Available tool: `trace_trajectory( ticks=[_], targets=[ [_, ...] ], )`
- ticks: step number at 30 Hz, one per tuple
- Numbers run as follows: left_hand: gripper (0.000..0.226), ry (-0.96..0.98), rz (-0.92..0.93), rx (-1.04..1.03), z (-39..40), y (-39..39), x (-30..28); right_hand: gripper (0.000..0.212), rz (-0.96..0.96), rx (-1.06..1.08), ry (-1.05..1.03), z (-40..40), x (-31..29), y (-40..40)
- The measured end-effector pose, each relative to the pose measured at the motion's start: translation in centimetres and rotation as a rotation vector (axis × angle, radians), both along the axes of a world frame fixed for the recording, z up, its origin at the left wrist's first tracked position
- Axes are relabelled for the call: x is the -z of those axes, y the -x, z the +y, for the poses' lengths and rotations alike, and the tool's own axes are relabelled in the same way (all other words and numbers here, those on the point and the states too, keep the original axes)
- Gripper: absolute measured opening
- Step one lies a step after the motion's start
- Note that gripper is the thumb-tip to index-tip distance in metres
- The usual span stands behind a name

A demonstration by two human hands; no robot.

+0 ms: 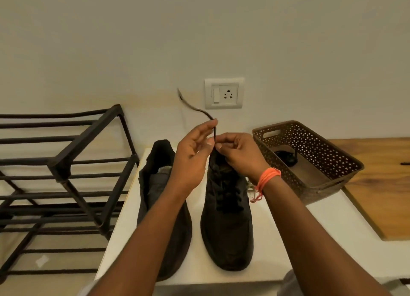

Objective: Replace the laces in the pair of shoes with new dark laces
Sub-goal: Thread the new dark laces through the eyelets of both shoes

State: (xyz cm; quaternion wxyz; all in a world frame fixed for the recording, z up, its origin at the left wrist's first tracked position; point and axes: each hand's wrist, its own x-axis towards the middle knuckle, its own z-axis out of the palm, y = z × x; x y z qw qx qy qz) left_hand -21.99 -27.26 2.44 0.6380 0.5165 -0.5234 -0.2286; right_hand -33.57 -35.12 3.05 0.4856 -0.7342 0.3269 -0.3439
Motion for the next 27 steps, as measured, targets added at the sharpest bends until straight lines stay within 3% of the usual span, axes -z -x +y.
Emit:
trace_trajectory(
  ticks=[5,10,13,18,23,27],
  targets=[
    [0.037,0.021,-0.205,0.091,-0.9,-0.3,0.8,0.022,-0.104,-0.171,-0.084,0.0,0.4,1.5],
    [0.036,0.001,-0.240,0.157,-1.3,0.1,1.1,0.019,-0.191,-0.153,-0.095,0.8,0.7,2.6],
    [0.036,-0.013,-0.356,0.141,-1.0,0.2,1.3,0.012,-0.213,-0.110,-0.108,1.1,0.7,2.9],
    [0.033,-0.011,-0.683,-0.002,-1.0,-0.1,1.4,0.016,-0.200,-0.100,-0.176,1.1,0.6,3.5],
    [0.012,0.003,-0.569,-0.002,-0.7,-0.7,0.9,0.015,-0.193,-0.093,-0.153,1.3,0.7,3.7],
    [0.015,0.133,-0.686,-0.300,-0.7,-0.5,1.0,0.014,-0.268,-0.034,-0.142,1.3,0.7,3.1]
  ],
)
